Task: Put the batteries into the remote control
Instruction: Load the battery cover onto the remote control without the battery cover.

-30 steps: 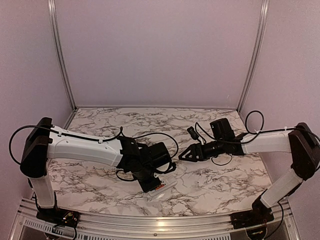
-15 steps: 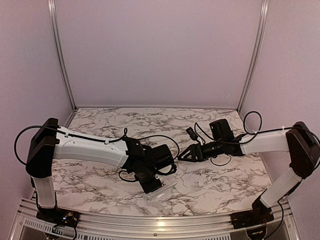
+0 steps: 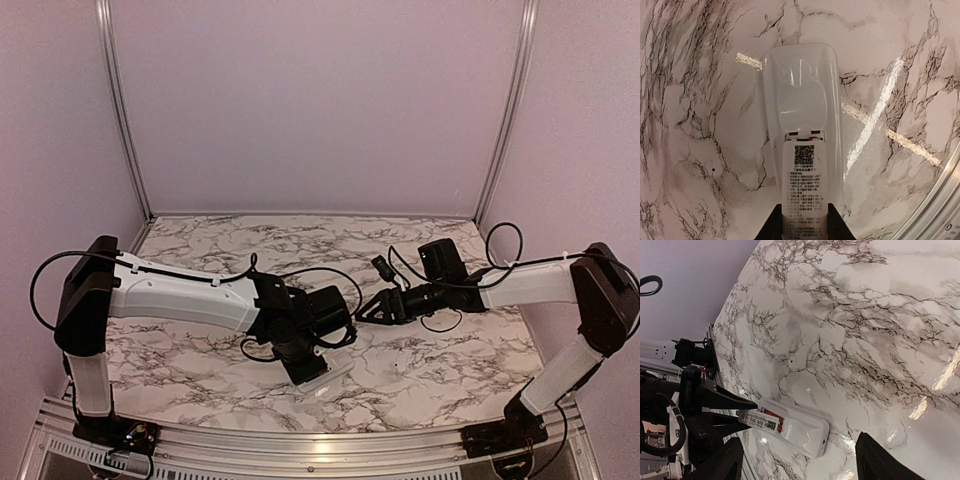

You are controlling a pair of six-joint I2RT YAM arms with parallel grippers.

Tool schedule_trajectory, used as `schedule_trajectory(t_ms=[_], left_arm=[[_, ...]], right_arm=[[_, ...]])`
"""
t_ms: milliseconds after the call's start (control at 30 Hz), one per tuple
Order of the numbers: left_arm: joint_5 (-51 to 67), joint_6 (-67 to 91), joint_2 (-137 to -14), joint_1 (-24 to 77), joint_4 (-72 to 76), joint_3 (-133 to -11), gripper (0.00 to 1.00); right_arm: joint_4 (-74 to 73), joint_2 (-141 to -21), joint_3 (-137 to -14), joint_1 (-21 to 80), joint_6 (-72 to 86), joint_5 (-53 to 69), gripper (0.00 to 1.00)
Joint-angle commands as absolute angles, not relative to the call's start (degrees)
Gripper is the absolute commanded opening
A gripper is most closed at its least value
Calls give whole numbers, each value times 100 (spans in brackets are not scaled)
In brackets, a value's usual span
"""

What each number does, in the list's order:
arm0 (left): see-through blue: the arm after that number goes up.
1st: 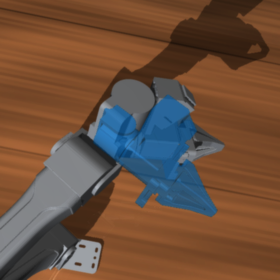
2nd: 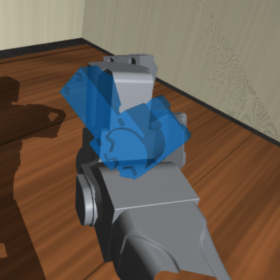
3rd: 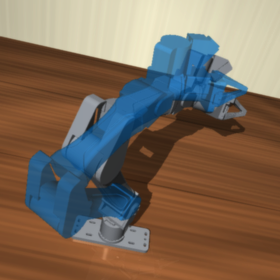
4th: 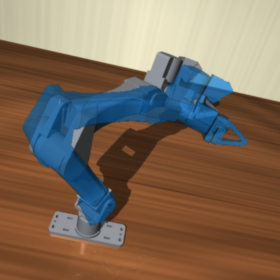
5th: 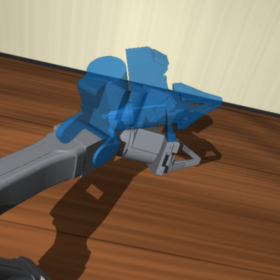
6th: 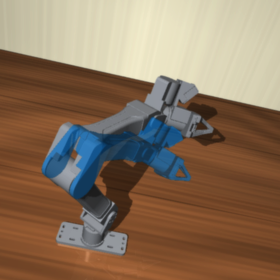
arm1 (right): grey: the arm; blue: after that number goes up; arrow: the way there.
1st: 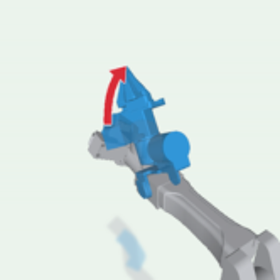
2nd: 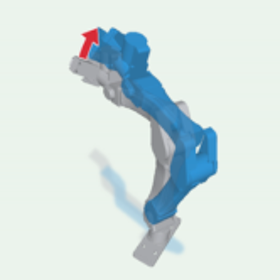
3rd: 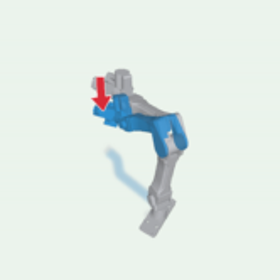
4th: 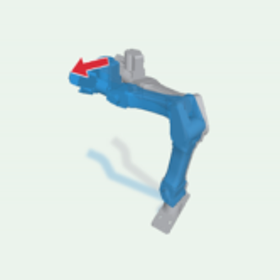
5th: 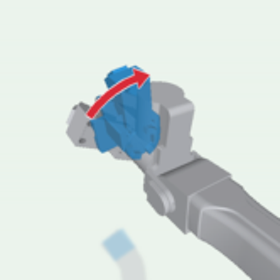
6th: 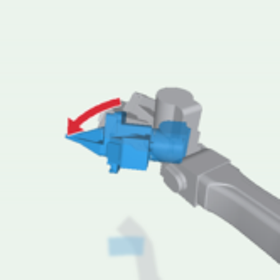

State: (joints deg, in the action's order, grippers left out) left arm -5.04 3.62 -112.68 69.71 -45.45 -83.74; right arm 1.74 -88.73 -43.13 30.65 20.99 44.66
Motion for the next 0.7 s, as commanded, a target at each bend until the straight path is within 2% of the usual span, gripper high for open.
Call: schedule_trajectory(t_ms=[0,667], left_arm=[[-613,376,-11457,6996,-4642,-8534,18],[-672,367,-11739,6985,-4805,-8747,19]], right_arm=[[264,-8922,-4284,3023,2058,4518,75],[237,-8929,-4294,3023,2031,4522,74]])
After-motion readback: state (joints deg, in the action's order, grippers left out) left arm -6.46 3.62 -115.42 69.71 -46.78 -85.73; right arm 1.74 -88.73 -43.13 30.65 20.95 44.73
